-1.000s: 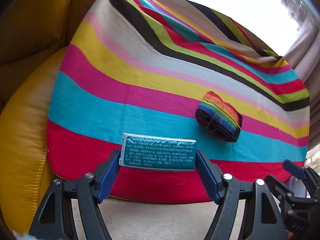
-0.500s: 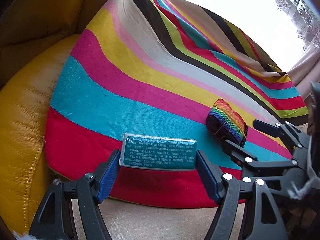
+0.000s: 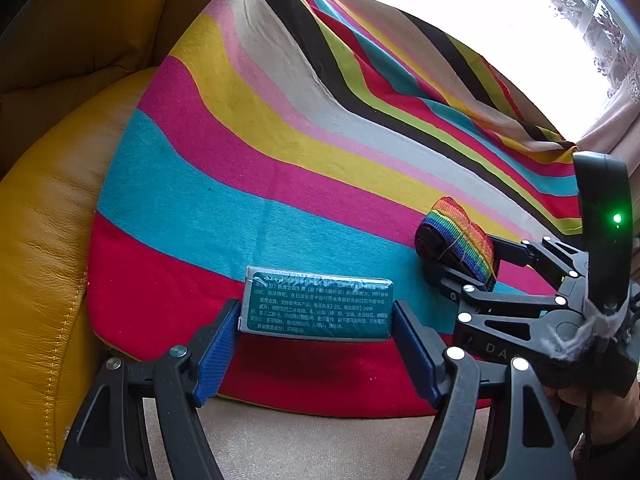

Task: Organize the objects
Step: 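Grasp the teal box with the left gripper while the right grasps the rainbow strap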

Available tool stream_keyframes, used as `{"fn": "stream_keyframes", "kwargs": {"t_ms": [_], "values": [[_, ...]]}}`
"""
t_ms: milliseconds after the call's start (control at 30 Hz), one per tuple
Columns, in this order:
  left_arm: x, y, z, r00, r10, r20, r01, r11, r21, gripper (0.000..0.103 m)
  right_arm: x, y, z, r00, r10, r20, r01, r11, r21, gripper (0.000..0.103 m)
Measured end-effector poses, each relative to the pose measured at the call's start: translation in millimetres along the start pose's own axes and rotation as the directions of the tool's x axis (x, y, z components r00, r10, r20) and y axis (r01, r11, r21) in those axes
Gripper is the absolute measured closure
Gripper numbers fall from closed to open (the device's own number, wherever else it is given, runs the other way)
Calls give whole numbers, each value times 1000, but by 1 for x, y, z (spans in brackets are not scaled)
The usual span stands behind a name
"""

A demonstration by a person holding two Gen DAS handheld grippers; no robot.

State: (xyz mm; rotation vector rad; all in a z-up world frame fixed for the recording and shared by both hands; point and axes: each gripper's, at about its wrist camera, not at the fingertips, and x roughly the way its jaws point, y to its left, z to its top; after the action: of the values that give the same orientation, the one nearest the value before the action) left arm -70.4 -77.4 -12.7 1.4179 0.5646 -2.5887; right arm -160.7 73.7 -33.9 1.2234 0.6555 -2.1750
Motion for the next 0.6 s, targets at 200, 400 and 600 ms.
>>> {"fn": "stream_keyframes", "kwargs": {"t_ms": [200, 400, 600], "values": [[-2, -4, -1, 1000, 18, 5, -18, 1000, 19, 28, -11, -2, -8, 999, -44, 19, 43, 998, 55, 31], [-6, -15, -3, 999, 38, 18, -39, 998, 58, 28, -35, -13, -20, 994, -95, 57, 86, 986, 140, 33], [-19, -32, -6, 998, 32, 48, -38, 990, 134, 28, -59, -13, -41, 990, -110, 85, 93, 978, 185, 34]]}}
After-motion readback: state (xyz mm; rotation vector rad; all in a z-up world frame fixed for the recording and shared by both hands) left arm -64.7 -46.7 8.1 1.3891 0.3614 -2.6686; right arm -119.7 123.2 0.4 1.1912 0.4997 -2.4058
